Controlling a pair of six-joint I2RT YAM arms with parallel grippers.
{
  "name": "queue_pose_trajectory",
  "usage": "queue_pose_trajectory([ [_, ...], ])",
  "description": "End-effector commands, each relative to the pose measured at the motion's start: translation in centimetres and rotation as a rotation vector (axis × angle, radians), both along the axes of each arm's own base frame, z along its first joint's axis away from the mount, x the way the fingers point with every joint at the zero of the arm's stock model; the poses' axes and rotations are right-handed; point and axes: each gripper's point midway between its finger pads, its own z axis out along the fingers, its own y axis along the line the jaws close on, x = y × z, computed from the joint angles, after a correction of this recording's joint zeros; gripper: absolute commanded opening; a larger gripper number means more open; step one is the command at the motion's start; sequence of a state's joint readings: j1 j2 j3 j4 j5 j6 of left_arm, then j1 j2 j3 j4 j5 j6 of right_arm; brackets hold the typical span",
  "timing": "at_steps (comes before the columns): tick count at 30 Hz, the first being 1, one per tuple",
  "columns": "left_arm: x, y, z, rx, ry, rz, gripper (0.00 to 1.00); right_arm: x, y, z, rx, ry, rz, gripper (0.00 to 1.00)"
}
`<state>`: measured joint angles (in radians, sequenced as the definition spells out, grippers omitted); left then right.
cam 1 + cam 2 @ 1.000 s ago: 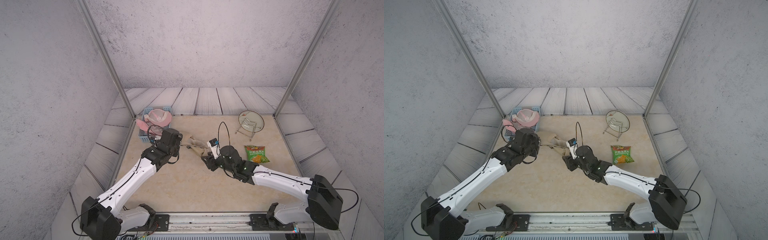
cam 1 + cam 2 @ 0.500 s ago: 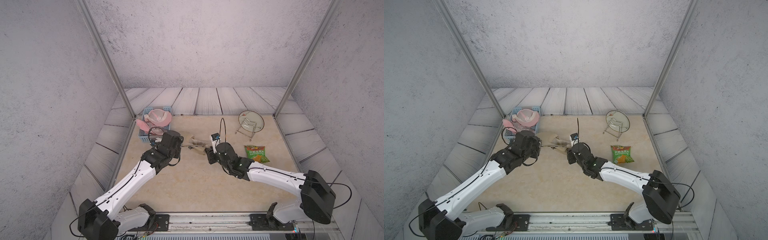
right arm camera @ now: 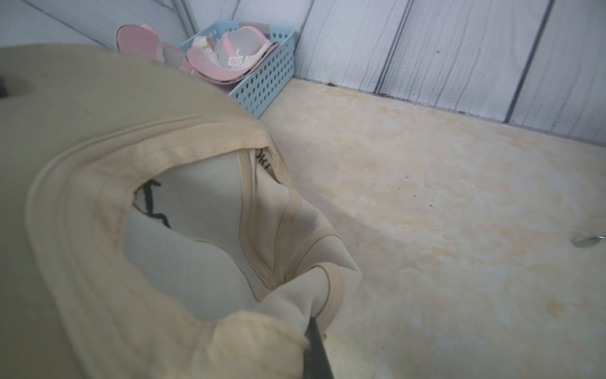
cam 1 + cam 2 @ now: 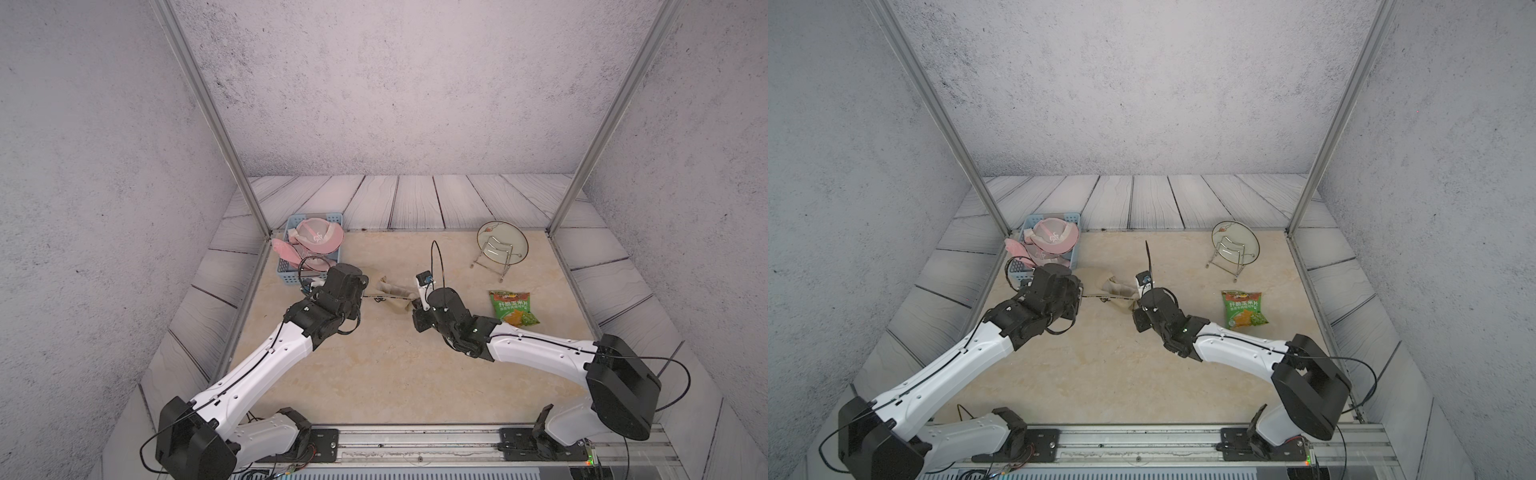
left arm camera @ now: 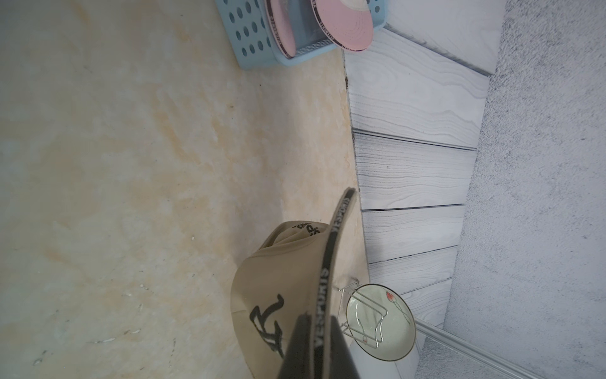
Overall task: Turn the baseball cap inside out
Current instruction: Turn over the baseball cap.
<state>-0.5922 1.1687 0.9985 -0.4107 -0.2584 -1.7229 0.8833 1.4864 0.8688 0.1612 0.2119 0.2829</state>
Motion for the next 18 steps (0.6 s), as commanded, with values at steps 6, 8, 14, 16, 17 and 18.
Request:
queue_pose_trajectory([
  [6, 3.9, -2.2, 3.1, 0.101, -0.13, -0.278, 0.0, -5.0, 0.4, -1.3, 0.079, 0.121, 0.375, 0.0],
  [8, 5.2, -3.3, 3.5, 0.091, -0.17, -0.385, 0.0, -6.7, 0.9, -1.4, 0.102, 0.171, 0.477, 0.0],
  [14, 8.4, -7.7, 6.8, 0.036, -0.42, -0.786, 0.0, -12.2, 2.5, -1.6, 0.163, 0.342, 0.792, 0.0],
  [16, 8.8, -8.9, 8.0, 0.003, -0.501, -0.896, 0.0, -13.5, 2.8, -1.6, 0.184, 0.393, 0.869, 0.0],
  [17, 8.9, -9.4, 8.4, -0.018, -0.532, -0.939, 0.0, -13.9, 2.8, -1.6, 0.194, 0.412, 0.894, 0.0],
  [18, 8.8, -9.9, 9.0, -0.037, -0.569, -0.985, 0.0, -14.3, 2.9, -1.4, 0.208, 0.425, 0.923, 0.0],
])
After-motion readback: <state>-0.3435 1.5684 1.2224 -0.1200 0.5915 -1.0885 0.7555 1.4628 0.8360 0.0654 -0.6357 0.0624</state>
